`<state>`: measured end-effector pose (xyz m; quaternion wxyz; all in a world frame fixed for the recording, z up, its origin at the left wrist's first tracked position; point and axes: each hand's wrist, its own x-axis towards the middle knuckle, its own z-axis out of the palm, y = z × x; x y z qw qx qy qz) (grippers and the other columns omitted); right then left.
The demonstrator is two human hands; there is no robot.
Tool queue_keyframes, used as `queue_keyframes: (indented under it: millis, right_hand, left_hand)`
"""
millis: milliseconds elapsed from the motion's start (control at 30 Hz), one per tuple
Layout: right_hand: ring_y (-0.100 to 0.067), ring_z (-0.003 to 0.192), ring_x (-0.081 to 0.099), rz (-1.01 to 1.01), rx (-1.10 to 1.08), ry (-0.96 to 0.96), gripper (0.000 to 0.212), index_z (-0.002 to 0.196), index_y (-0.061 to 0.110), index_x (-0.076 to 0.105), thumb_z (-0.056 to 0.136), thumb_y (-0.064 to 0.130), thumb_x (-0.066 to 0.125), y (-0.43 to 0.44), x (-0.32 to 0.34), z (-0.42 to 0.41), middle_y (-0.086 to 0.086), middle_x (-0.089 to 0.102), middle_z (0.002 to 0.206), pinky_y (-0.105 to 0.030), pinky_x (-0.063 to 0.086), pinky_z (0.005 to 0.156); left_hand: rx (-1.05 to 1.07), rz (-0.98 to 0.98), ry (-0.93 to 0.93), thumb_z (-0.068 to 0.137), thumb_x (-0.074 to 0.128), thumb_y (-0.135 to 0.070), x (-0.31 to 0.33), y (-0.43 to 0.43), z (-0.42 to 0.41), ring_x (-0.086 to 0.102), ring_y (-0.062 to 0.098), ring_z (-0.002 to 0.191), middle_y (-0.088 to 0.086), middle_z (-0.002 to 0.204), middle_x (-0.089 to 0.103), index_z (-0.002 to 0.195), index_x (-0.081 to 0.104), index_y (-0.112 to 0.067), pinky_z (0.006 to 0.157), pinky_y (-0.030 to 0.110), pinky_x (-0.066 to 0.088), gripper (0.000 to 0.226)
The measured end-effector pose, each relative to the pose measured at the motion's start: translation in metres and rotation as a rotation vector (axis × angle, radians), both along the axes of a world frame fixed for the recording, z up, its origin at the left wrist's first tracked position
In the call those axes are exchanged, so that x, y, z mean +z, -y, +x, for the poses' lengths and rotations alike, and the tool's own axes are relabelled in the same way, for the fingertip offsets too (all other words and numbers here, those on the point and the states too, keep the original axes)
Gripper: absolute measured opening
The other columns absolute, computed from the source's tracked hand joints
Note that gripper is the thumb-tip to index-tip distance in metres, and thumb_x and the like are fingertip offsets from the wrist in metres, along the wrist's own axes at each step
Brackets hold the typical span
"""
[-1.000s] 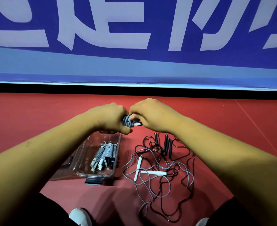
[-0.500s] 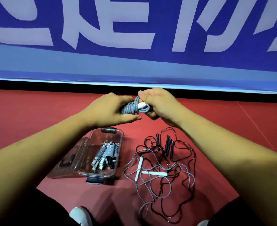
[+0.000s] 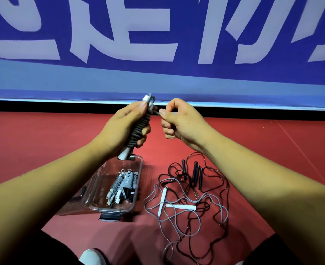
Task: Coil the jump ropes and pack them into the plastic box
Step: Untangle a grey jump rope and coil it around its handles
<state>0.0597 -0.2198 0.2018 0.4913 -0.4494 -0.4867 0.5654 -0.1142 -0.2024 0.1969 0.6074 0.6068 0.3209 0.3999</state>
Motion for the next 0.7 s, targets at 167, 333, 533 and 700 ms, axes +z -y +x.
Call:
queue_keyframes:
  millis: [167,333,533,700]
  right_hand:
    - [-0.023,0.058,0.051,0.077,0.023,-0.279,0.005,0.097,0.001,0.054,0.095,-0.003,0.052,0.007,0.013,0.000,-0.010,0.052,0.065,-0.031,0.047,0.056]
    - [-0.016,0.057,0.053,0.168,-0.119,-0.012,0.016,0.098,0.004,0.066,0.098,0.005,0.051,0.007,0.010,0.005,-0.004,0.056,0.067,-0.025,0.046,0.053]
    - [-0.016,0.058,0.062,0.018,-0.066,-0.366,0.018,0.103,-0.005,0.062,0.098,-0.001,0.045,0.008,0.013,0.005,-0.016,0.068,0.086,-0.023,0.053,0.057]
    - [-0.025,0.077,0.071,-0.043,0.063,-0.566,0.022,0.107,-0.013,0.056,0.101,-0.002,0.037,0.010,0.018,0.005,-0.025,0.066,0.092,-0.029,0.060,0.077]
  left_hand:
    - [-0.055,-0.277,0.132,0.094,0.044,-0.056,0.004,-0.002,0.004,0.039,0.018,0.042,0.005,0.060,0.045,0.109,0.054,-0.021,0.044,0.022,0.035,0.039]
    - [-0.100,-0.438,0.181,0.091,0.043,-0.059,0.000,0.003,0.012,0.038,0.016,0.038,0.003,0.059,0.043,0.103,0.053,-0.022,0.041,0.020,0.035,0.040]
    - [-0.144,-0.513,0.213,0.091,0.042,-0.060,-0.003,0.004,0.014,0.039,0.016,0.038,0.002,0.059,0.041,0.095,0.057,-0.023,0.041,0.020,0.036,0.041]
    - [-0.148,-0.556,0.256,0.090,0.041,-0.060,-0.003,0.003,0.011,0.038,0.014,0.037,0.001,0.057,0.041,0.087,0.058,-0.022,0.040,0.019,0.036,0.041]
